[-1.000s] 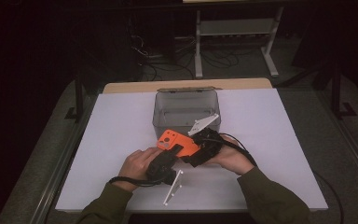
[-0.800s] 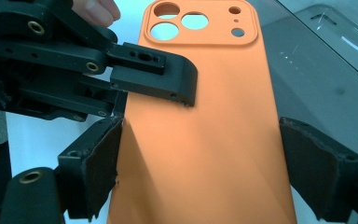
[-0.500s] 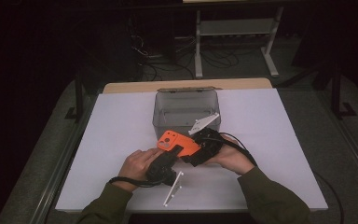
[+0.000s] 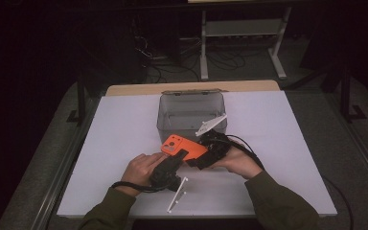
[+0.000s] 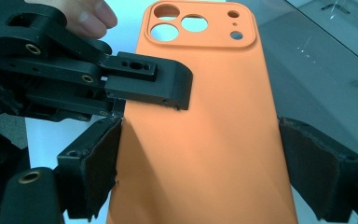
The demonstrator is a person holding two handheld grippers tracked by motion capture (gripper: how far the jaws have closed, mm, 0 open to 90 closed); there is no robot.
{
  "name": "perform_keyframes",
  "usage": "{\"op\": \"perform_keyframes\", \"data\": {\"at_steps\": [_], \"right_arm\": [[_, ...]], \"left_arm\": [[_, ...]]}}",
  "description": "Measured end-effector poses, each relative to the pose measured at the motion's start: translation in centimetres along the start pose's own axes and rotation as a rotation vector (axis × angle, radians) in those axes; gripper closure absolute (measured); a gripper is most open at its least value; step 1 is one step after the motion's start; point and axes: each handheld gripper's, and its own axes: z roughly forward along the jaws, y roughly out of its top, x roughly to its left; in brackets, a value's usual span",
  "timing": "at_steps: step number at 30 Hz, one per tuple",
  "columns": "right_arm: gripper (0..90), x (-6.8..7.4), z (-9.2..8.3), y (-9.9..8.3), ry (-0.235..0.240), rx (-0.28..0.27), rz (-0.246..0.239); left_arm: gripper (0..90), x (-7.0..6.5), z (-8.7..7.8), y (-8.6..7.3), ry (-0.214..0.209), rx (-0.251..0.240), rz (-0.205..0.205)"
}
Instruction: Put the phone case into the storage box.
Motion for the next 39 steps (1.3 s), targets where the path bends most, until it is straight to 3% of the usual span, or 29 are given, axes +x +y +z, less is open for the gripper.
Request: {"op": "perform_keyframes", "data": {"at_steps": [9, 17, 39], "right_arm": [[15.2, -0.3, 0.0, -0.1, 0.028, 0.006, 0.018], [15.0, -0.4, 0.0, -0.2, 0.037, 0.002, 0.003], [11.7, -0.5, -1.6, -0.4, -0.002, -0.082, 0.007]], "left_arm": [[79.1, 0.0, -0.1, 0.0, -0.003, 0.0, 0.016], [79.4, 0.0, -0.2, 0.0, -0.01, -0.007, 0.016], [79.7, 0.0, -0.1, -0.5, -0.049, 0.021, -0.022]]}}
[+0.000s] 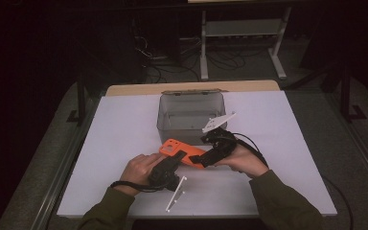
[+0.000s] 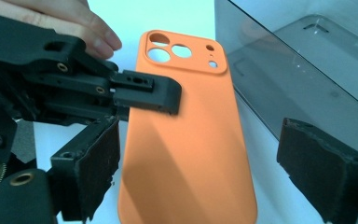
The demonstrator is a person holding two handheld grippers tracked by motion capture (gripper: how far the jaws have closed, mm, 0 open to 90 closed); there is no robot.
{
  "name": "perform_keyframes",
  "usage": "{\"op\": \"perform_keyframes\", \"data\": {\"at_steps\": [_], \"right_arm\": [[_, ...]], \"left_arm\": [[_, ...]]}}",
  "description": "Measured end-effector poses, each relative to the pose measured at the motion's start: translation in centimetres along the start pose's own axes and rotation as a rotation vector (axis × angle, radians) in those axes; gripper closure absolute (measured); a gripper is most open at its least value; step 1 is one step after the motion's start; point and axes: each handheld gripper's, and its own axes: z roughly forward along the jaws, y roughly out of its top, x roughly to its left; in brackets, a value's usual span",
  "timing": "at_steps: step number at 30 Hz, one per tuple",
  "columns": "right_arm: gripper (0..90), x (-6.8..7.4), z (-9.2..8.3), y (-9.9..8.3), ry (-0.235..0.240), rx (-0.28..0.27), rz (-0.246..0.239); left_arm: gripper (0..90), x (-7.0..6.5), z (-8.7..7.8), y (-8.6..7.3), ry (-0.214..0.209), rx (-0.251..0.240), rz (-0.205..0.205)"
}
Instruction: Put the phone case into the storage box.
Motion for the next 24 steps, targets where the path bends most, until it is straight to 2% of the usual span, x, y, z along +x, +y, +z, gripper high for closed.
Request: {"op": "perform_keyframes", "data": {"at_steps": [11, 24], "right_arm": [[2.3, -0.4, -1.4, -1.5, -0.053, -0.043, 0.01], [0.5, -1.1, -3.4, -4.6, -0.153, -0.099, 0.009]], "left_arm": [[79.6, -0.1, 0.0, -0.6, -0.012, 0.018, -0.016], [79.6, -0.1, -0.1, -1.0, -0.015, 0.04, -0.016]]}}
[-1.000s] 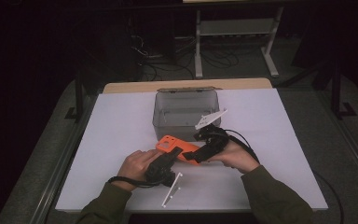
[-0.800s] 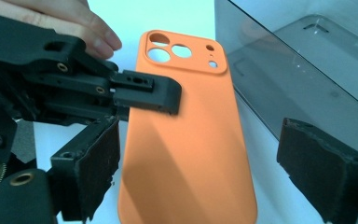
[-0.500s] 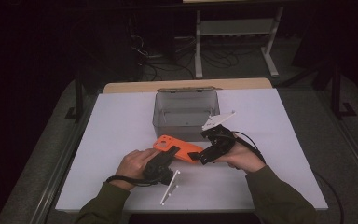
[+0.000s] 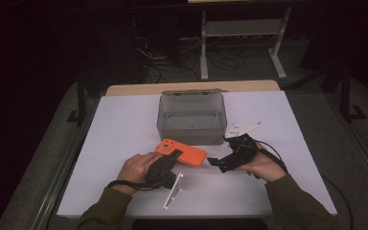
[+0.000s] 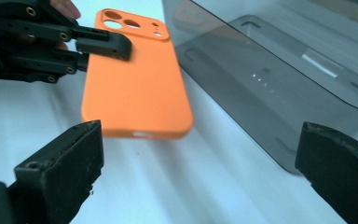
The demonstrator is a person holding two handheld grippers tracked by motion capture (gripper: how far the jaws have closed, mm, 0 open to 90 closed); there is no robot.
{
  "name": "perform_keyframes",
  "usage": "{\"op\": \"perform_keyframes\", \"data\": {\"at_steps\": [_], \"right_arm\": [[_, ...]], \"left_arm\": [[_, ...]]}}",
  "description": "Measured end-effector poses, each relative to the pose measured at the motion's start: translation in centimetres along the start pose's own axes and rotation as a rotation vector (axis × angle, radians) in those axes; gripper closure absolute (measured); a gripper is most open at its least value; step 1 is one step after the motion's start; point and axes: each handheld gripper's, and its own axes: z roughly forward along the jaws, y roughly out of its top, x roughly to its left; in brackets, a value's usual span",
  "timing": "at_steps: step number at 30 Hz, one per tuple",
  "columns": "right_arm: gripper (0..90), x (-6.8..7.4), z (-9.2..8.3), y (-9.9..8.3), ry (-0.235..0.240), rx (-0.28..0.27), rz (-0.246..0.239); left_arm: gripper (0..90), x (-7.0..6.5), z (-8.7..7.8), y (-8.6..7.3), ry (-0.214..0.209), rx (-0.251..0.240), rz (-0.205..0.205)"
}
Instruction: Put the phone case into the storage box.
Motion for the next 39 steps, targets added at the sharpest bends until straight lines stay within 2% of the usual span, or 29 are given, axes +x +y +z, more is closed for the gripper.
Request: {"op": "perform_keyframes", "data": {"at_steps": [6, 9, 17, 20, 26, 28, 39], "right_arm": [[0.5, -0.5, -0.6, -2.1, -0.044, -0.003, 0.018], [0.5, -0.7, -1.0, -3.3, -0.068, -0.017, 0.046], [0.5, -1.0, -2.0, -6.3, -0.145, -0.055, 0.068], [0.5, -1.0, -2.3, -7.0, -0.143, -0.065, 0.077], [0.5, -0.8, -2.2, -8.5, -0.183, -0.087, 0.091], [0.5, -0.9, -2.2, -8.8, -0.178, -0.084, 0.096], [0.5, -1.0, -1.8, -9.1, -0.187, -0.064, 0.088]], "left_arm": [[79.7, 0.0, 0.0, -0.1, -0.001, 0.001, -0.003], [79.6, 0.0, 0.0, -0.1, 0.0, 0.003, -0.007], [79.6, 0.1, -0.1, -0.1, 0.005, 0.001, -0.013], [79.7, 0.2, -0.1, -0.1, 0.006, 0.003, -0.013], [79.6, 0.3, -0.2, -0.2, 0.01, 0.006, -0.017], [79.6, 0.3, -0.2, -0.2, 0.01, 0.005, -0.019], [79.7, 0.5, -0.3, 0.0, 0.01, -0.005, -0.03]]}}
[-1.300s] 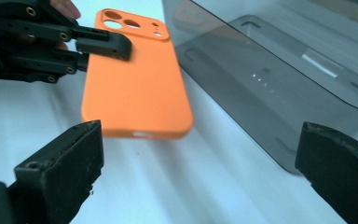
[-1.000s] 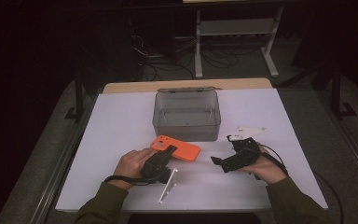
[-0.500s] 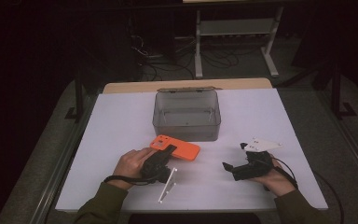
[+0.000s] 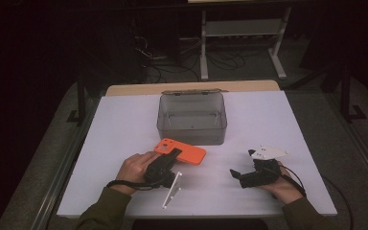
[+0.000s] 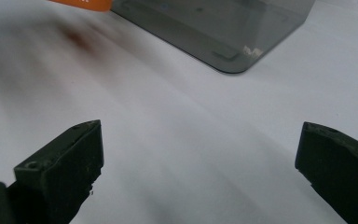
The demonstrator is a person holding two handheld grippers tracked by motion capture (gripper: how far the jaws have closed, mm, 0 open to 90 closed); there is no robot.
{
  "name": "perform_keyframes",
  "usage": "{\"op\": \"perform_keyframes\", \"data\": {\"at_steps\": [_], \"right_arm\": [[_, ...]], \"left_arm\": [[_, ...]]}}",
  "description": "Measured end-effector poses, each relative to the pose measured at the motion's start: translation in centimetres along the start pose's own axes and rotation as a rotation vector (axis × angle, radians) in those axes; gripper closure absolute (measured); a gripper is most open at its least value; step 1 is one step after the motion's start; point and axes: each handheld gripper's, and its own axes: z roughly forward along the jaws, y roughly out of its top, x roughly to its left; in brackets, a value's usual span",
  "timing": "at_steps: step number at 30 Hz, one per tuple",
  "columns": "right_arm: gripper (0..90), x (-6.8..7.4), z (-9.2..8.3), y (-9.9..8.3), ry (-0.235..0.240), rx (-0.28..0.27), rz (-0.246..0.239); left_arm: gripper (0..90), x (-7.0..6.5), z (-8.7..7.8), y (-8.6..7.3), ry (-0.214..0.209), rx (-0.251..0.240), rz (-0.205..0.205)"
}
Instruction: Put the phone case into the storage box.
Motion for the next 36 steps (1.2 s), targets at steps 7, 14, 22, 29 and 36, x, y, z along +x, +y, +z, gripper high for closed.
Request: {"op": "perform_keyframes", "data": {"at_steps": [7, 14, 22, 29, 36], "right_arm": [[0.5, 0.0, 0.0, 0.0, -0.001, -0.003, -0.007], [0.5, 0.2, 0.1, -0.1, 0.002, 0.009, -0.014], [0.5, 0.1, 0.1, 0.0, 0.002, 0.004, -0.018], [0.5, 0.1, 0.1, 0.0, 0.004, 0.006, -0.018], [0.5, 0.2, 0.1, 0.0, 0.004, 0.006, -0.018]], "left_arm": [[79.7, 0.3, 0.0, 0.0, -0.011, -0.011, -0.043], [79.6, 0.9, -0.1, -0.2, -0.033, -0.027, -0.125], [79.6, 1.2, 0.0, -0.5, -0.061, -0.039, -0.199], [79.6, 1.4, 0.1, -0.7, -0.081, -0.042, -0.246], [79.6, 1.7, 0.0, -1.0, -0.095, -0.052, -0.304]]}}
